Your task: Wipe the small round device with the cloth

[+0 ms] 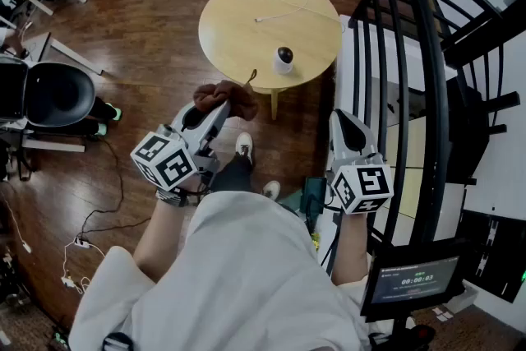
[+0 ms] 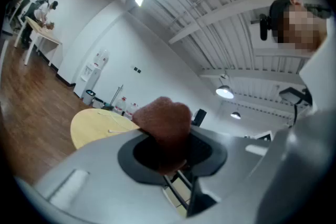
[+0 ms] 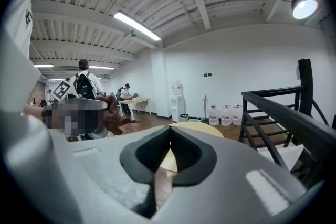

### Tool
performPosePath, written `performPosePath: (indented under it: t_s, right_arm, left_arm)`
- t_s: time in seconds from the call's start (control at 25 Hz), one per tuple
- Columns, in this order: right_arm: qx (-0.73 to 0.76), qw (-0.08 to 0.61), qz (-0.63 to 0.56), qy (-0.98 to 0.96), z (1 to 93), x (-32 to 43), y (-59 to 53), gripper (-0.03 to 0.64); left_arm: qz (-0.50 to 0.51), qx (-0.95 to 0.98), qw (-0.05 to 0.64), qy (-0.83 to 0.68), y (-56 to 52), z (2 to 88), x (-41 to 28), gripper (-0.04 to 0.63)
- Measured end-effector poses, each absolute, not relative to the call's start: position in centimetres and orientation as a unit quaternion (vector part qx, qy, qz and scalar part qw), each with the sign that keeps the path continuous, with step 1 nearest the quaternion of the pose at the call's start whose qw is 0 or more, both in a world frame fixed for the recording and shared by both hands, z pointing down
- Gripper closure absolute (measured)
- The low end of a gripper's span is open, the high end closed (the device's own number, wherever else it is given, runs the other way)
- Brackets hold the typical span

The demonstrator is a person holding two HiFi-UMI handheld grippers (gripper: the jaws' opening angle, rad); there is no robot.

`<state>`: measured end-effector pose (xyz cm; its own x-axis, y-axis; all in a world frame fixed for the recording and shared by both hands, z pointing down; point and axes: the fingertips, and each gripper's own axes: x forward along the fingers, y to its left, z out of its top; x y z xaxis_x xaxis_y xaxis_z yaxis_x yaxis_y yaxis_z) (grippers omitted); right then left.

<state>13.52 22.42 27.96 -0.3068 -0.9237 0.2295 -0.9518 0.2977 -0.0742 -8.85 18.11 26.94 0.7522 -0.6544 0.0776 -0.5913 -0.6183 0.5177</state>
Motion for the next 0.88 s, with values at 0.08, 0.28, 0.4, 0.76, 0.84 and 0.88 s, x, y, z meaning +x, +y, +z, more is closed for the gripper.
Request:
performPosePath:
  t_s: [0.08, 0.28, 0.4, 0.76, 0.84, 0.88]
  right_arm:
    - [0.585, 0.07, 0.092, -0.803, 27.7, 13.2, 22.2, 0.614]
    - [0.59, 0.07, 0.097, -0.799, 28.2, 13.1, 19.8, 0.614]
    - [0.591, 0.083, 0.112, -0.795, 29.3, 12.7, 17.5, 0.614]
    - [0.606, 0.116, 0.176, -0.767, 32.5, 12.5, 10.3, 0.614]
    - [0.6, 0.138, 0.18, -0.767, 33.4, 11.7, 9.6, 0.614]
    - [0.599, 0.148, 0.179, -0.766, 33.8, 11.5, 9.4, 0.614]
  left_arm:
    - [-0.056, 0.896, 0.263, -0.354, 17.8, 27.2, -9.3, 0.492]
    - [-0.051, 0.898, 0.264, -0.348, 14.7, 28.3, -9.3, 0.492]
    - [-0.042, 0.903, 0.265, -0.335, 11.9, 29.2, -8.8, 0.492]
    - [0.002, 0.913, 0.264, -0.311, 3.0, 30.4, -7.8, 0.491]
    - [0.008, 0.912, 0.273, -0.305, 1.7, 31.1, -8.1, 0.491]
    - [0.011, 0.911, 0.28, -0.302, 1.1, 31.5, -8.2, 0.491]
